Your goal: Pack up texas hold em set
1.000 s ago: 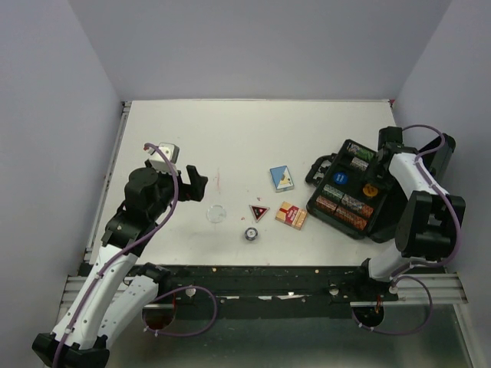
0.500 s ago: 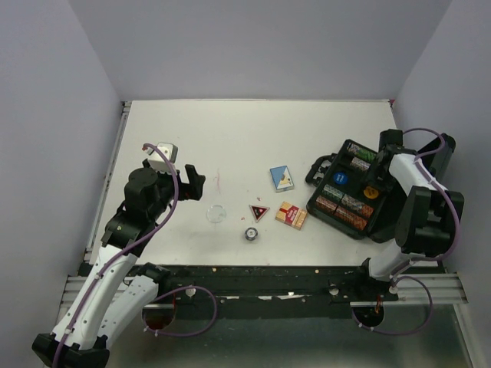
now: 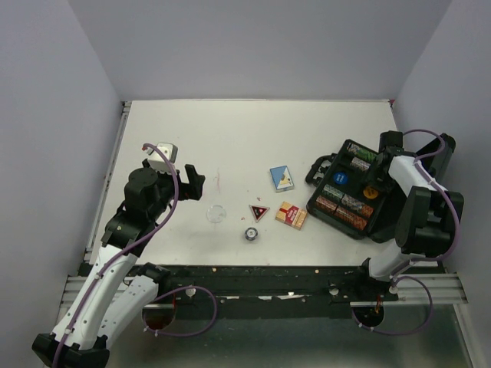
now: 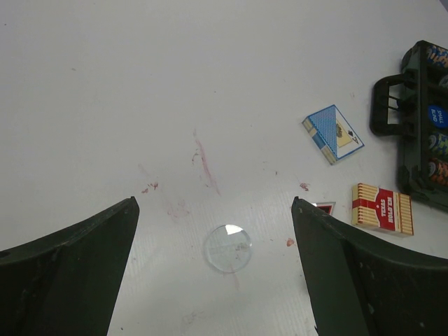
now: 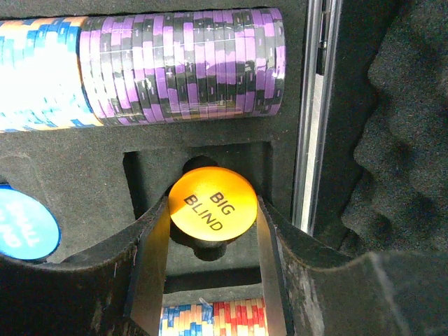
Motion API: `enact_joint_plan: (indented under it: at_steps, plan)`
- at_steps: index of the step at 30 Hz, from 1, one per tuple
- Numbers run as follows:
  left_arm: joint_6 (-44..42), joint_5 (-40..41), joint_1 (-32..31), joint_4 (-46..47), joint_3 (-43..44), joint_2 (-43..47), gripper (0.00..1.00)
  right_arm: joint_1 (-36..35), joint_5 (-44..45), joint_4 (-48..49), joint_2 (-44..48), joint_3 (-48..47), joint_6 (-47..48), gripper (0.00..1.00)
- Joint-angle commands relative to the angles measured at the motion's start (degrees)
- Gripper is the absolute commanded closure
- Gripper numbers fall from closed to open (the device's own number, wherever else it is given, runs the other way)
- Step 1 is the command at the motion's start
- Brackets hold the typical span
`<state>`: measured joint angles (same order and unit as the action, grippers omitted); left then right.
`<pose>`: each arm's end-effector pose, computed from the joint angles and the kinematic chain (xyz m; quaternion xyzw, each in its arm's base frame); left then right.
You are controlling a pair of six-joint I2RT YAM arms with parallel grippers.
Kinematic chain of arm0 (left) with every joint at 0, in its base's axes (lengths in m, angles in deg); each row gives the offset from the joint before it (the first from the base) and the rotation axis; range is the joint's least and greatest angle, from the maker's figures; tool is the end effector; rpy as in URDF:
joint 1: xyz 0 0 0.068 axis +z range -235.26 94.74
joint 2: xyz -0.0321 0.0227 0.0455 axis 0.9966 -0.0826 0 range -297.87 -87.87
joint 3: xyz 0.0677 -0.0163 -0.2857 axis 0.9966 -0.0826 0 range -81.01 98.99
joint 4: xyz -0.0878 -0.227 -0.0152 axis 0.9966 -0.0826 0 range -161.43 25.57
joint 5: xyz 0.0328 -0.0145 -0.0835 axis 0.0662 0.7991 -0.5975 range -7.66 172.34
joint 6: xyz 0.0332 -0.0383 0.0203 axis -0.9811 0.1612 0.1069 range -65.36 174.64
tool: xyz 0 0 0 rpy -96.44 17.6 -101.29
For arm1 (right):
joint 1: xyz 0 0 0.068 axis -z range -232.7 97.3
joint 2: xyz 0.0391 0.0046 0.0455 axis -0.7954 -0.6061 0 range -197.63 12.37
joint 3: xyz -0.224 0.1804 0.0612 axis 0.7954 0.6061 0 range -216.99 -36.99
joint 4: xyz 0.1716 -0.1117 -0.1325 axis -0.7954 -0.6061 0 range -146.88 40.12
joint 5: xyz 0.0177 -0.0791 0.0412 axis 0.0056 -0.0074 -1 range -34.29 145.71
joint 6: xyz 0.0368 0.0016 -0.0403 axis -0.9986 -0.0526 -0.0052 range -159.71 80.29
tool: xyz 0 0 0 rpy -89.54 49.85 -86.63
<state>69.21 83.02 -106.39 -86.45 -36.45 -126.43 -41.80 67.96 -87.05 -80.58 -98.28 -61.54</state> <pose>0.1133 -0.0434 0.3444 0.0421 0.7977 -0.1799 0.5741 0.2916 -0.0641 0.2290 0.2941 0.9322 -0.0870 0.1919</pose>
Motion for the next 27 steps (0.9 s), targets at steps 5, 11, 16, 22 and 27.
enact_joint_plan:
  at_steps: [5,11,16,22,27]
  plan:
    - [-0.5,1.2,-0.3,0.0,0.0,0.3,0.01,0.4,-3.4,3.0,-1.7,2.4,-1.5,0.57]
    - [-0.4,0.9,-0.2,0.1,0.0,0.2,0.01,0.4,-3.0,1.7,-0.6,2.1,-1.5,0.48]
    - [-0.4,0.9,-0.3,0.1,0.0,0.0,0.01,0.4,-2.7,-0.4,0.9,-0.3,-1.1,0.32]
    - [-0.4,0.9,-0.3,0.1,0.0,-0.1,0.01,0.4,-1.7,-2.6,2.8,-2.7,-0.3,0.22]
    - [-0.3,0.7,-0.3,0.0,0.0,-0.2,0.01,0.5,-0.7,-3.0,5.1,-3.5,-0.3,0.23]
